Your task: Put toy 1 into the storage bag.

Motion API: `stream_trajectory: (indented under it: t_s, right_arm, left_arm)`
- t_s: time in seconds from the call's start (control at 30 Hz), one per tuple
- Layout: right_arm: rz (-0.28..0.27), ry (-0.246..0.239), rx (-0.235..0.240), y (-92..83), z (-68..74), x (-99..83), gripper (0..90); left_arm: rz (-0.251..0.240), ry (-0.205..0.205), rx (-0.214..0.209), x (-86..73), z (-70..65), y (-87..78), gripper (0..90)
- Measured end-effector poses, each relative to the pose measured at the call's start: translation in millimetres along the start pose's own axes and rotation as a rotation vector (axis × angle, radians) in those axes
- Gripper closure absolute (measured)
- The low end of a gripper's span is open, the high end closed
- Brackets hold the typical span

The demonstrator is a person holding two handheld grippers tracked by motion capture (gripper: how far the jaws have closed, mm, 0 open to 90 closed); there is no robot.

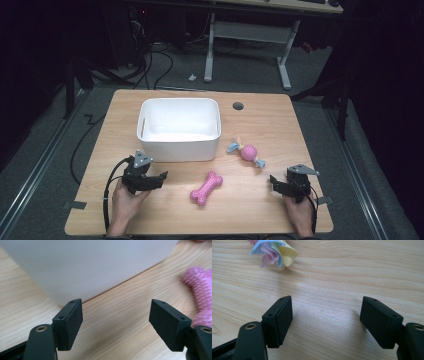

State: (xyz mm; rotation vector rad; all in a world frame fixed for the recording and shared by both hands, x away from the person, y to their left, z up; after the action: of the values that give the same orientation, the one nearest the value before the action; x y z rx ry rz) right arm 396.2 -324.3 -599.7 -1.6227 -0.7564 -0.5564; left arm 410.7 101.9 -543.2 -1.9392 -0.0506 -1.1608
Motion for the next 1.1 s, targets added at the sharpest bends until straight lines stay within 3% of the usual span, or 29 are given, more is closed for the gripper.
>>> stream_trajectory:
  t_s: [0.3, 0.5, 0.63, 1.1]
  right_arm:
    - [-0.002, -0.003, 0.001, 0.1, -0.1, 0.1, 26.4]
    - [0.001, 0.002, -0.001, 0.1, 0.1, 0.1, 26.6]
    - [0.001, 0.003, -0.003, 0.6, 0.0, 0.5, 26.6]
    - [-0.002, 0.003, -0.003, 1.1, -0.1, 1.0, 26.6]
  left_arm:
    - [0.025, 0.048, -0.033, 11.7, -19.3, 3.8, 26.7]
    - [0.032, 0.081, -0.032, 18.5, -28.9, 3.9, 27.1]
    - [0.047, 0.112, -0.057, 24.5, -42.2, 10.9, 27.3]
    - [0.069, 0.145, -0.131, 36.7, -68.0, 30.5, 28.6]
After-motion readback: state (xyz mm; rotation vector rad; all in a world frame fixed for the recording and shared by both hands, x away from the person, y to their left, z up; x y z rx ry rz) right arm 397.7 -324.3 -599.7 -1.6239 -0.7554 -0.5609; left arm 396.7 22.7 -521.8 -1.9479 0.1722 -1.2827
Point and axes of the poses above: each handheld gripper's, and its own axes: y roughly forward along the jaws, x roughly out of its top, z roughly to its left, the point moved 10 cm from there along y, roughly forward along the jaws, and after that the axes turned 14 degrees about -x, right-handed, at the moved point
